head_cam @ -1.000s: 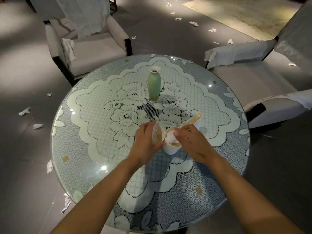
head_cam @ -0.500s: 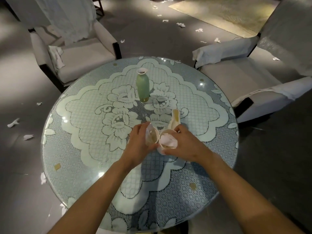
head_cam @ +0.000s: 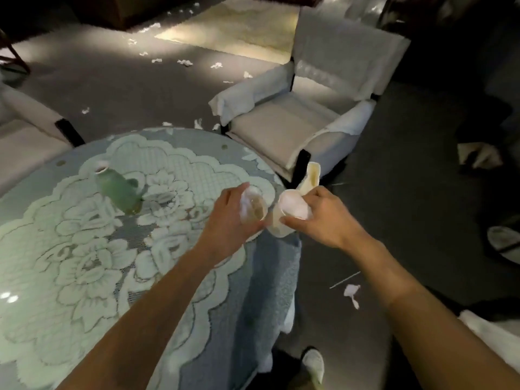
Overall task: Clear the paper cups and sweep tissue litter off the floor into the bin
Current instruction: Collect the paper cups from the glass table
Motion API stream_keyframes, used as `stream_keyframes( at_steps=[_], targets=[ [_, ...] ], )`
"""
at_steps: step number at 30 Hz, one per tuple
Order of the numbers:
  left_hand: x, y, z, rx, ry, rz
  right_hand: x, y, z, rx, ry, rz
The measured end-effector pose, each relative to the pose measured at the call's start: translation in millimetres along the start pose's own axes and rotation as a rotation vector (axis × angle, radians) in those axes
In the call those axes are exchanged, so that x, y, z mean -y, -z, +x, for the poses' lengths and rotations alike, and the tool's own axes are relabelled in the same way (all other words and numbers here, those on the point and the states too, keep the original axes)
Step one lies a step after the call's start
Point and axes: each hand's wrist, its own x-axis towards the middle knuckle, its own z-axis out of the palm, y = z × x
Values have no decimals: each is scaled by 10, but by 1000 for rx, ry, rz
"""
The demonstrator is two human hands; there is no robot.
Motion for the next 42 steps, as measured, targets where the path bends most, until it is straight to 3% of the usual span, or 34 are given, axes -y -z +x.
stream_keyframes(
  at_steps=[9,16,21,29,37,42],
  targets=[
    [-1180,-1600,1322,273,-175,36,-1900,1130,166,-114,-246,21],
    [-2542,-2925,2313,367,-244,-103,-3363,2237,376,-131,-373,5],
    [-3121,-3693,3101,419,-296,-112,-4154,2831,718,-204,-415,34],
    [-3910,-4870,5021,485,-388,-98,-5565,3653,2049,-324,-519,127],
    [-5024,-5759,7431,555,-510,-27,-6968,4999,3782,-437,-559,220],
    [-5793,-6641,8630,604,-557,-14,-8036,5777,4597,-464,-603,146]
  ],
)
